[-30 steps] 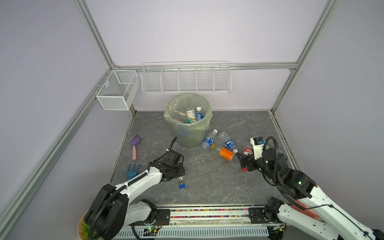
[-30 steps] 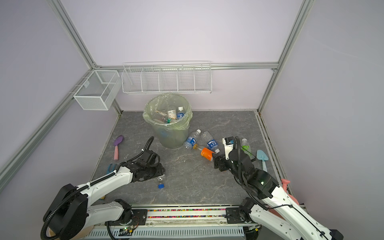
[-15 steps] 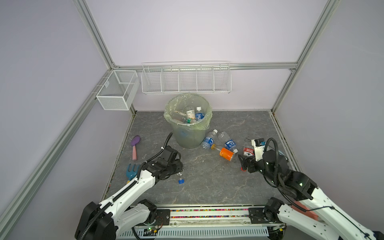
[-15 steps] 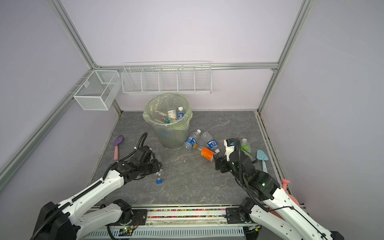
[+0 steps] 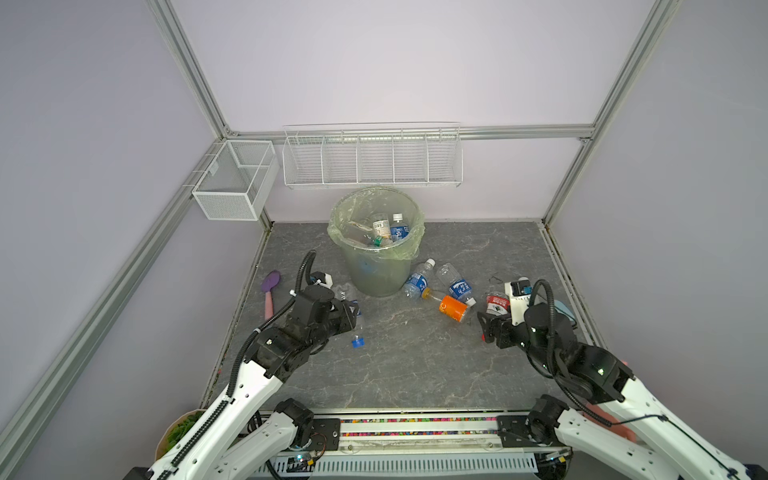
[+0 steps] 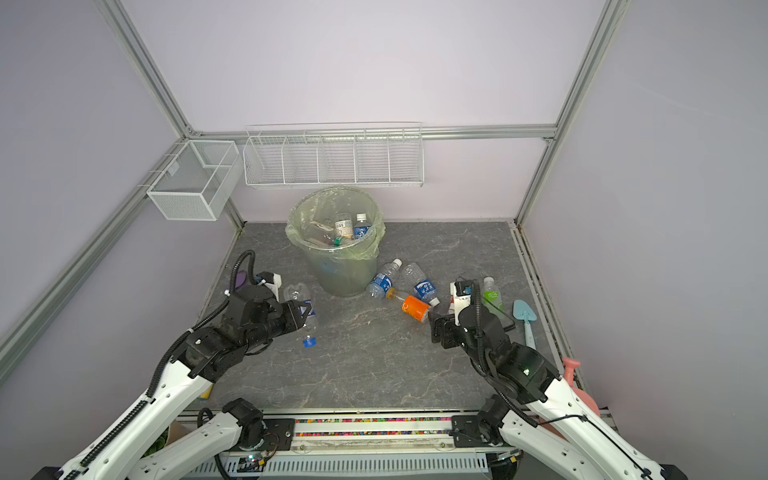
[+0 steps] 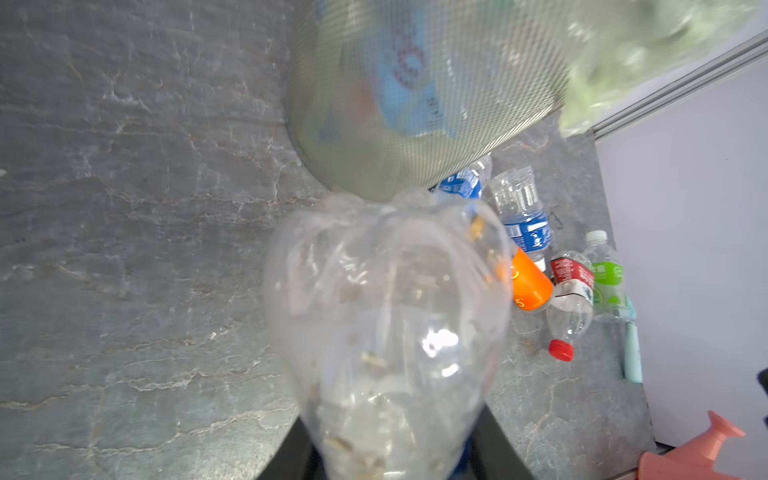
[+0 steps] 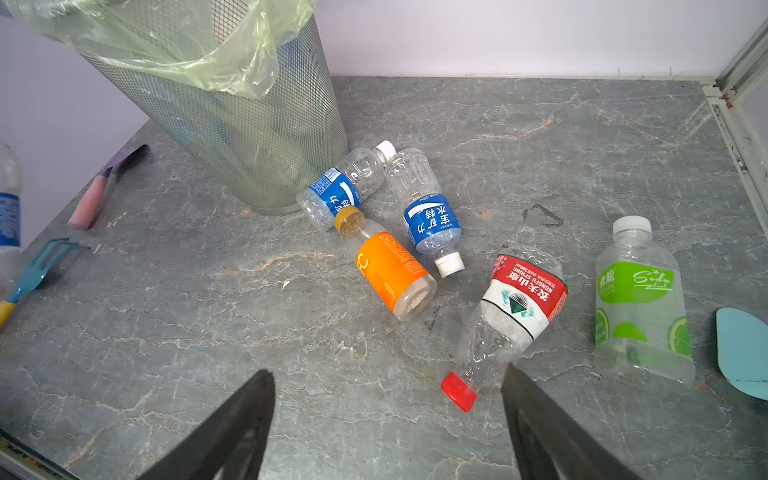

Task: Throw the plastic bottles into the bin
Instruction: 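Lift the blue-label bottle with the left gripper and carry it over the bin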

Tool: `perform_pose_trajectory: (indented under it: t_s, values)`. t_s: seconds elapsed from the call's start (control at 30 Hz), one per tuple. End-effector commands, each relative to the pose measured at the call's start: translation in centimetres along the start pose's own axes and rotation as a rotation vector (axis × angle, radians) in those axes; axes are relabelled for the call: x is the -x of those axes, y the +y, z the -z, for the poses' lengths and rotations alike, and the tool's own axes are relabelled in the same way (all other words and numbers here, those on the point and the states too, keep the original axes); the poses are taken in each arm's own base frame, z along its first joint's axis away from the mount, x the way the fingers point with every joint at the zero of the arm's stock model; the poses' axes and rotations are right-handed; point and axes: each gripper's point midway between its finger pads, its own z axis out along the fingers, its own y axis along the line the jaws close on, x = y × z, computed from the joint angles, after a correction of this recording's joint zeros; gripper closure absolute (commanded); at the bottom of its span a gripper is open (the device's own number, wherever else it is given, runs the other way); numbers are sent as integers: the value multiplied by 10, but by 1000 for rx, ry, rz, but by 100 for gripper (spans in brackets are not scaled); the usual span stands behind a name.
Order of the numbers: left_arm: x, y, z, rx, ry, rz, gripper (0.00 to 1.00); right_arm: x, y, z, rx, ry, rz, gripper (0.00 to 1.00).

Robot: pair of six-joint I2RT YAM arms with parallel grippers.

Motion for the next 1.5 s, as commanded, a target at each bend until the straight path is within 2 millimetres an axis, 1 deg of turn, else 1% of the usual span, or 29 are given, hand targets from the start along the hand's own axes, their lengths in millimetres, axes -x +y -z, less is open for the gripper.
perform_pose_trajectory:
  t_s: [0.0,0.1,0.23,0.43,0.6,0.77,0.97,1.03,1.2,1.47]
  values:
    - [18,-7,22,3,-47,-31,72,-7,-7,2,-20,8,-23,12]
    - [36,-19,37,-15,-94,-49,72,-8,-10,5,-27,5,-24,12]
    - [62,-36,53,-25,-144,-100,72,-10,-13,8,-33,-1,-28,12]
    - [106,-71,71,-55,-217,-182,72,-12,-15,12,-32,-1,-37,12]
    - [142,-99,82,-91,-302,-224,72,-13,-18,15,-35,-8,-42,12]
    - [168,-122,86,-111,-338,-258,74,-19,-18,13,-31,3,-57,12]
    - [191,-144,87,-138,-376,-277,77,-29,-17,9,-17,25,-81,12]
    - [197,-149,86,-144,-386,-278,79,-32,-16,7,-10,30,-91,12]
    - [211,-164,76,-148,-388,-294,79,-38,-16,7,-2,38,-110,12]
    - [229,-186,64,-183,-397,-282,79,-49,-23,13,-2,37,-149,12]
